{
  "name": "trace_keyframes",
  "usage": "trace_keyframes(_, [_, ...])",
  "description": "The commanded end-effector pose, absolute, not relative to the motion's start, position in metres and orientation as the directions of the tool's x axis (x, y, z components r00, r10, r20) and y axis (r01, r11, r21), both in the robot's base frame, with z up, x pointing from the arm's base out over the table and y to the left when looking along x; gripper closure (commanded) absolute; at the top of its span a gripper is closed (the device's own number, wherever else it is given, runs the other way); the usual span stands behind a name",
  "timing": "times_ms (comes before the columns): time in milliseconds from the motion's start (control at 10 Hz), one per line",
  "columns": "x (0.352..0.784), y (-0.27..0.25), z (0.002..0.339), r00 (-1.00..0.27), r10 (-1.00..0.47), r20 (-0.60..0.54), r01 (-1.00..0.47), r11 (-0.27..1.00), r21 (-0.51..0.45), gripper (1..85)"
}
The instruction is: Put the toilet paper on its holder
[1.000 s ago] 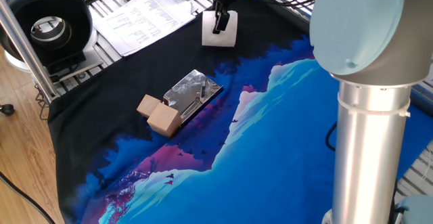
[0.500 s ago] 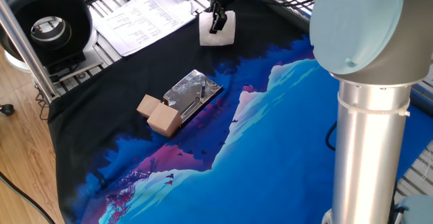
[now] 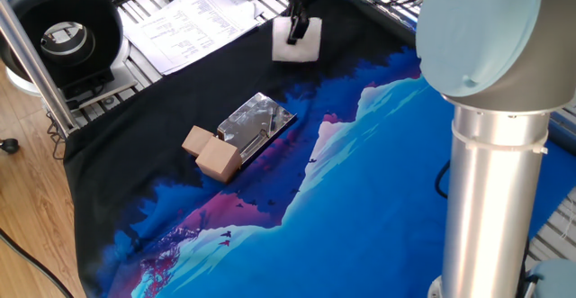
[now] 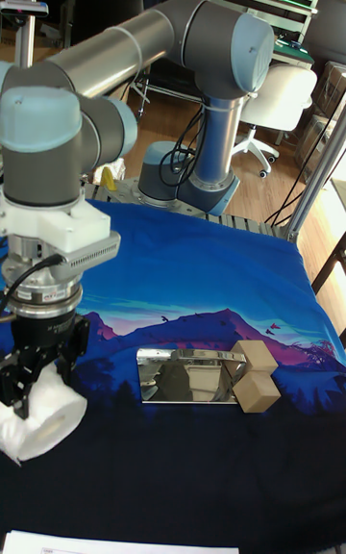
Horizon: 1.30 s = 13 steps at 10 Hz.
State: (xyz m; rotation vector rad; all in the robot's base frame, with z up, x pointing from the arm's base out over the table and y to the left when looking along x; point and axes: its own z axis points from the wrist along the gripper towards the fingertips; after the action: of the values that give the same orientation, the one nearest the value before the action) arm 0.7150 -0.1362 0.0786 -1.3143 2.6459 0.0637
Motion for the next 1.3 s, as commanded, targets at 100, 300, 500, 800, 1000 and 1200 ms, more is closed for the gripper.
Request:
trace_keyframes(100, [0.694,-0.128,0.103,-0.599,-0.780,-0.179,-0.797,0.603,0.039,19.7])
trace_keyframes(300, [0.682,-0.117,0.106,-0.653,-0.737,-0.175,-0.756,0.648,0.092,19.7])
trace_keyframes(500, [0.683,-0.108,0.097,-0.645,-0.737,-0.202,-0.761,0.644,0.076,19.3])
trace_keyframes(800, [0.703,-0.121,0.089,-0.621,-0.758,-0.201,-0.769,0.639,-0.033,0.7])
trace_keyframes(1000, [0.706,-0.117,0.085,-0.633,-0.743,-0.218,-0.758,0.652,-0.021,0.7])
trace_keyframes(1200, [0.708,-0.109,0.079,-0.663,-0.710,-0.238,-0.732,0.681,0.007,0.7])
